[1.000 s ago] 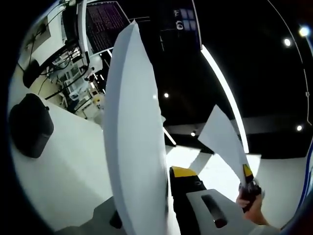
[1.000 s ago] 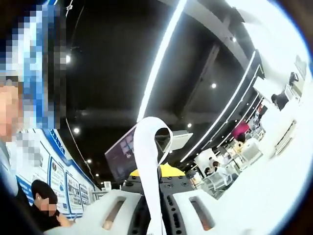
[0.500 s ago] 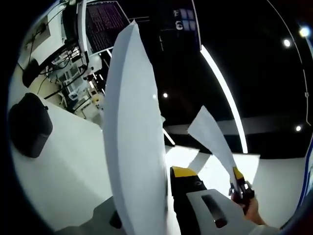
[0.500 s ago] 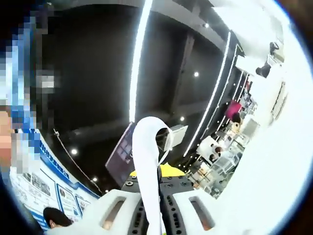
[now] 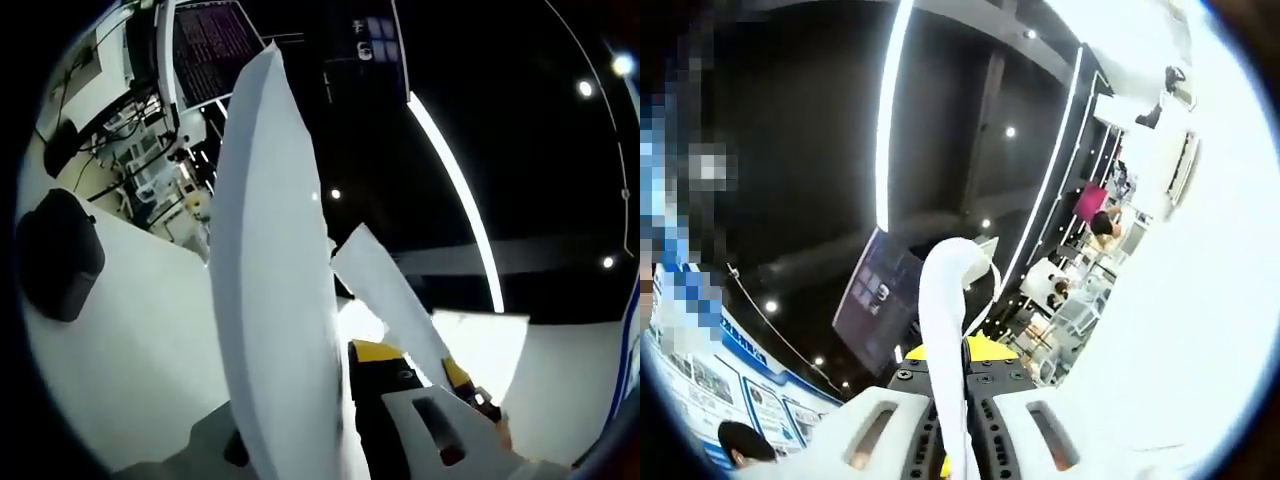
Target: Organize the stack of printing papers by aligning and flattening the scattered papers on the table
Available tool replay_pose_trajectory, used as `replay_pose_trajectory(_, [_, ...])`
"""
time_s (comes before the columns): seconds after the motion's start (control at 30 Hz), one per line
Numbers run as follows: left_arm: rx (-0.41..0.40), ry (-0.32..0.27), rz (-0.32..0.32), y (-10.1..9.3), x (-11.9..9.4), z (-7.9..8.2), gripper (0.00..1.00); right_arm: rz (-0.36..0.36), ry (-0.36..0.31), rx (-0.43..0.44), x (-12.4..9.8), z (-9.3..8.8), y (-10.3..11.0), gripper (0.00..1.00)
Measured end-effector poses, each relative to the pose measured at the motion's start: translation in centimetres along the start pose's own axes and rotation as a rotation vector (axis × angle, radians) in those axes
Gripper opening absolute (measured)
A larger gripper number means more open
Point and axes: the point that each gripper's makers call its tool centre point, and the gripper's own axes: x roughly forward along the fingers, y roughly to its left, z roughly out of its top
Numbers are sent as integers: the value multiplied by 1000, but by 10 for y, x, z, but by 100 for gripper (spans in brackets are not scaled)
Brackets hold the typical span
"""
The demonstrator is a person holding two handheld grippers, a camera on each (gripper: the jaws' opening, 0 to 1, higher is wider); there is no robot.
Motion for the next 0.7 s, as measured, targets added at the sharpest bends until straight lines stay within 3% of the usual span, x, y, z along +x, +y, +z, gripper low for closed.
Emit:
replay_pose_trajectory(0.43, [4,1,-5,-3,-1,-1,9,-52,51,-101,-6,-31,-14,0])
replay_pose_trajectory(0.7, [-6,-4,-9,-4,-1,0,11,-71,45,-155,-7,-29,-21,0])
